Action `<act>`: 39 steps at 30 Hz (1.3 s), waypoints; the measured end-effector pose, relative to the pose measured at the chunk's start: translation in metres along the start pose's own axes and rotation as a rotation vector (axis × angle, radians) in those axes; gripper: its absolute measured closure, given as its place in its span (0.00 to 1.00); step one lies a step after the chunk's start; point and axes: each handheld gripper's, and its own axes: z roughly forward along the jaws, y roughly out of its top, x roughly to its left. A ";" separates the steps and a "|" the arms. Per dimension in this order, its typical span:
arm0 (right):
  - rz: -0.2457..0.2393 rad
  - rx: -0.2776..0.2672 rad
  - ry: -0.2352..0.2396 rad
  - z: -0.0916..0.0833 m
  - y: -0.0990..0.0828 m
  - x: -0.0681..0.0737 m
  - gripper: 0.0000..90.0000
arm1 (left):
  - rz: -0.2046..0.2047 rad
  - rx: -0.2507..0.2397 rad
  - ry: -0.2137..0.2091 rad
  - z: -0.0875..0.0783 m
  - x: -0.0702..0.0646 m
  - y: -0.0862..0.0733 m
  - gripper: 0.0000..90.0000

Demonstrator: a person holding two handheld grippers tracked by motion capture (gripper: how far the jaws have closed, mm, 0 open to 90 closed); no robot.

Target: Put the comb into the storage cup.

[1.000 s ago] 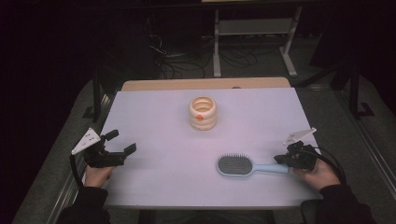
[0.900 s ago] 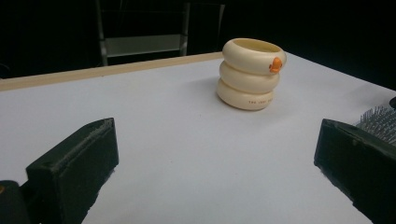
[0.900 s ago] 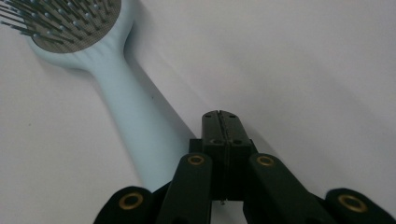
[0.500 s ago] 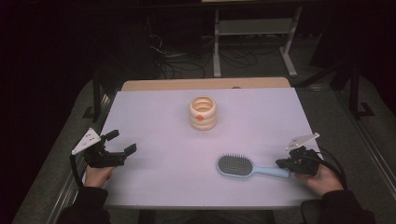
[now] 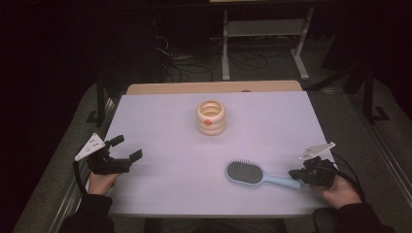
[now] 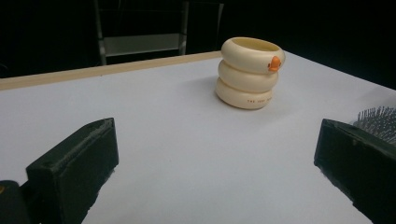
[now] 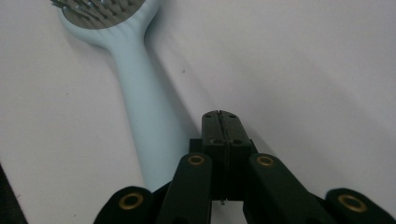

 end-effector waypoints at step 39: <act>-0.185 -0.012 0.007 -0.030 0.056 0.030 0.45 | -0.002 0.000 0.009 0.000 0.001 0.000 0.00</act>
